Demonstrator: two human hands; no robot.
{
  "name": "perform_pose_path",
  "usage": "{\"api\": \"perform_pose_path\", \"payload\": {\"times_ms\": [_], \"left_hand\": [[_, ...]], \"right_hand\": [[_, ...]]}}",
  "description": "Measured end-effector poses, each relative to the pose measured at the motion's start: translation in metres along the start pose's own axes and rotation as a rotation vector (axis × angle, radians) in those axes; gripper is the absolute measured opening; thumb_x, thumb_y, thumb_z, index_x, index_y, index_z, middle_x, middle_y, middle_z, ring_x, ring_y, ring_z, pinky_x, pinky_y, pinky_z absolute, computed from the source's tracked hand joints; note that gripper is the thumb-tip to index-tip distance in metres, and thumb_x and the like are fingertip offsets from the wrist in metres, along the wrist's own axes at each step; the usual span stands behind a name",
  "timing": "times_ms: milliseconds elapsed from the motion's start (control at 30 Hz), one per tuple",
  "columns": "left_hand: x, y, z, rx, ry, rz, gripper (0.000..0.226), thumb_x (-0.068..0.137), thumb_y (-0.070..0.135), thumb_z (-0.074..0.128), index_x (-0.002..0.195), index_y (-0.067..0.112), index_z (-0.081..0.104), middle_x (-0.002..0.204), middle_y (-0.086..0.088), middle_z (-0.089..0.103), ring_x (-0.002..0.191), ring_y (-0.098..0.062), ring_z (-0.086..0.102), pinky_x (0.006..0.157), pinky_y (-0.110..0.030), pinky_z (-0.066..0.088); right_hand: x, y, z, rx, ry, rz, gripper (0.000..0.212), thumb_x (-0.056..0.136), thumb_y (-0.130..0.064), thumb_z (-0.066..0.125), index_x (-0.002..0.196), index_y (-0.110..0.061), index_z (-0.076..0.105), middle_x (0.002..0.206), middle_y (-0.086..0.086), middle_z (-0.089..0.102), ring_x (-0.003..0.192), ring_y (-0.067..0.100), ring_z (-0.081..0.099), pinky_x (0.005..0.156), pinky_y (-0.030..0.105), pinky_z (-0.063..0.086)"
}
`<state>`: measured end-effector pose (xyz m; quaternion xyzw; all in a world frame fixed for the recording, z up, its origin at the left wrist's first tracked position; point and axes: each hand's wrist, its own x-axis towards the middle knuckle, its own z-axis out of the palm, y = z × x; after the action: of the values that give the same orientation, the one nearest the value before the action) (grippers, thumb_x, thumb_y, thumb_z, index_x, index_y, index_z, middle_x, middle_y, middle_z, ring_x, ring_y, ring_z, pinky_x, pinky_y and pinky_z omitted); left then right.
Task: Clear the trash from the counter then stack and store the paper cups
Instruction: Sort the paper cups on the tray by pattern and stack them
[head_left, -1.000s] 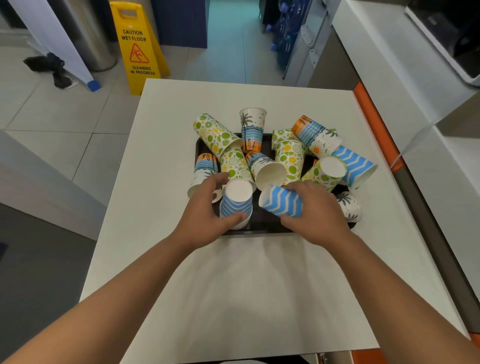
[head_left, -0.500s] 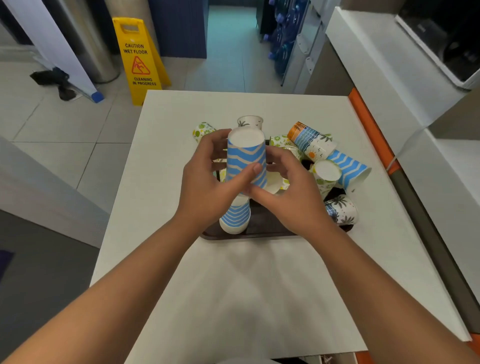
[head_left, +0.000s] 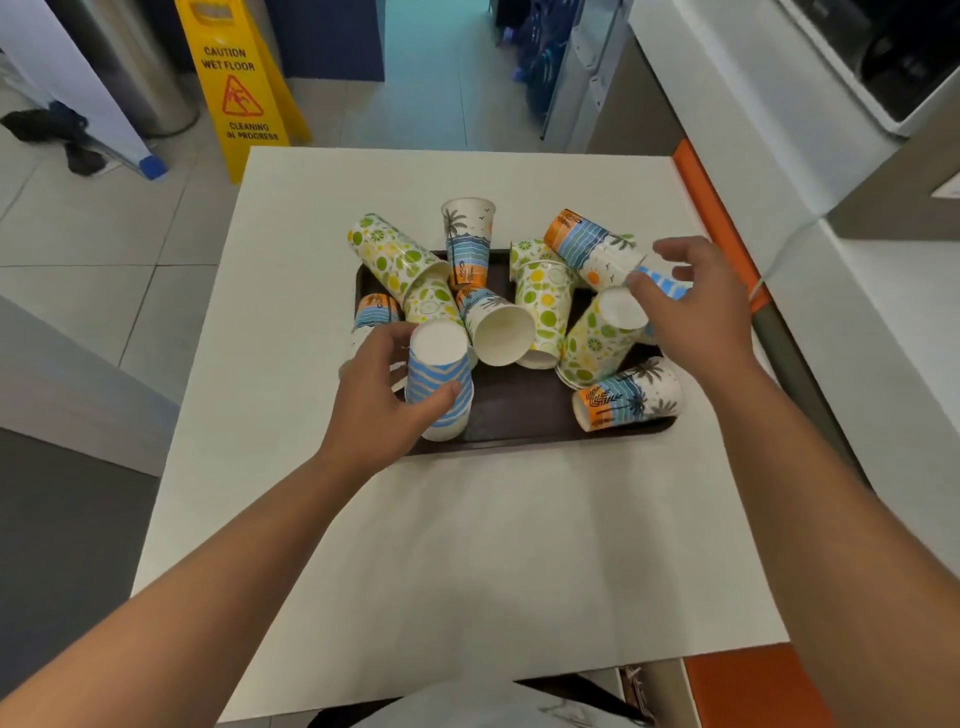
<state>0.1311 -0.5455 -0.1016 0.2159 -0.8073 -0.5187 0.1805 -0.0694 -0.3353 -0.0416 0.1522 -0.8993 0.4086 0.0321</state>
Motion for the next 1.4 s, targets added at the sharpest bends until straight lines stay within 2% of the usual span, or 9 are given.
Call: {"api": "perform_pose_path", "payload": {"times_ms": [100, 233, 333, 467, 567, 767, 1067, 1300, 1400], "left_hand": [[0.001, -0.007, 0.005, 0.077, -0.052, -0.045, 0.060, 0.071, 0.020, 0.083, 0.121, 0.018, 0.050, 0.118, 0.007, 0.060, 0.109, -0.008, 0.059, 0.094, -0.035, 0.053], [0.006, 0.003, 0.005, 0.139, -0.007, -0.043, 0.070, 0.065, 0.040, 0.080, 0.124, 0.020, 0.050, 0.121, 0.008, 0.058, 0.112, -0.009, 0.055, 0.094, -0.027, 0.046], [0.015, 0.025, 0.007, 0.168, 0.066, 0.030, 0.069, 0.067, 0.049, 0.074, 0.126, 0.021, 0.051, 0.124, 0.008, 0.056, 0.116, -0.007, 0.051, 0.093, -0.017, 0.038], [0.034, 0.064, 0.025, 0.176, 0.085, 0.197, 0.058, 0.074, 0.045, 0.072, 0.124, 0.020, 0.054, 0.121, 0.010, 0.058, 0.116, -0.010, 0.051, 0.096, -0.024, 0.041], [0.049, 0.083, 0.054, 0.151, -0.010, 0.228, 0.060, 0.076, 0.042, 0.076, 0.127, 0.020, 0.053, 0.124, 0.007, 0.057, 0.118, -0.009, 0.051, 0.100, -0.027, 0.043], [0.072, 0.085, 0.122, 0.244, -0.277, 0.083, 0.094, 0.071, 0.045, 0.081, 0.146, 0.015, 0.034, 0.147, -0.001, 0.042, 0.134, -0.015, 0.040, 0.106, -0.030, 0.036], [0.089, 0.079, 0.163, 0.269, -0.302, 0.001, 0.080, 0.076, 0.039, 0.079, 0.141, 0.013, 0.040, 0.140, -0.005, 0.047, 0.126, -0.019, 0.047, 0.089, -0.018, 0.033], [0.085, 0.082, 0.155, 0.210, -0.262, -0.004, 0.084, 0.076, 0.039, 0.079, 0.144, 0.016, 0.037, 0.144, 0.000, 0.046, 0.130, -0.014, 0.044, 0.100, -0.023, 0.036], [0.077, 0.094, 0.137, -0.008, -0.153, -0.055, 0.067, 0.086, 0.035, 0.070, 0.143, 0.016, 0.040, 0.140, 0.003, 0.051, 0.128, -0.008, 0.048, 0.107, -0.029, 0.041]], "right_hand": [[0.007, 0.012, -0.002, -0.056, -0.022, 0.004, 0.039, 0.085, -0.030, 0.066, 0.122, -0.021, 0.058, 0.126, 0.003, 0.055, 0.114, 0.019, 0.051, 0.086, 0.031, 0.045], [0.014, 0.025, -0.003, -0.129, -0.045, -0.017, 0.037, 0.087, -0.028, 0.064, 0.123, -0.018, 0.059, 0.126, 0.008, 0.054, 0.118, 0.025, 0.050, 0.088, 0.033, 0.042], [0.023, 0.036, -0.006, -0.196, -0.067, -0.016, 0.039, 0.091, -0.029, 0.060, 0.127, -0.017, 0.057, 0.131, 0.010, 0.053, 0.122, 0.029, 0.047, 0.100, 0.042, 0.041], [0.041, 0.054, -0.012, -0.267, -0.161, 0.050, 0.044, 0.094, -0.032, 0.055, 0.135, -0.015, 0.051, 0.139, 0.011, 0.049, 0.129, 0.029, 0.043, 0.106, 0.046, 0.037], [0.049, 0.066, -0.013, -0.302, -0.269, 0.106, 0.052, 0.093, -0.035, 0.055, 0.140, -0.016, 0.045, 0.143, 0.011, 0.047, 0.130, 0.029, 0.044, 0.106, 0.045, 0.037], [0.048, 0.076, -0.016, -0.263, -0.406, 0.130, 0.066, 0.086, -0.038, 0.066, 0.143, -0.016, 0.040, 0.138, 0.010, 0.053, 0.121, 0.028, 0.053, 0.098, 0.038, 0.043], [0.040, 0.083, -0.042, -0.213, -0.327, 0.109, 0.055, 0.076, -0.039, 0.072, 0.126, -0.024, 0.056, 0.122, -0.004, 0.059, 0.096, 0.014, 0.059, 0.080, 0.031, 0.048], [0.025, 0.054, -0.061, 0.061, -0.120, 0.038, 0.045, 0.078, -0.033, 0.074, 0.120, -0.029, 0.057, 0.114, -0.013, 0.058, 0.089, -0.002, 0.055, 0.069, 0.010, 0.042], [0.017, 0.028, -0.055, 0.186, -0.087, -0.038, 0.043, 0.078, -0.032, 0.075, 0.117, -0.032, 0.056, 0.112, -0.014, 0.059, 0.090, -0.009, 0.056, 0.070, 0.002, 0.042]]}}
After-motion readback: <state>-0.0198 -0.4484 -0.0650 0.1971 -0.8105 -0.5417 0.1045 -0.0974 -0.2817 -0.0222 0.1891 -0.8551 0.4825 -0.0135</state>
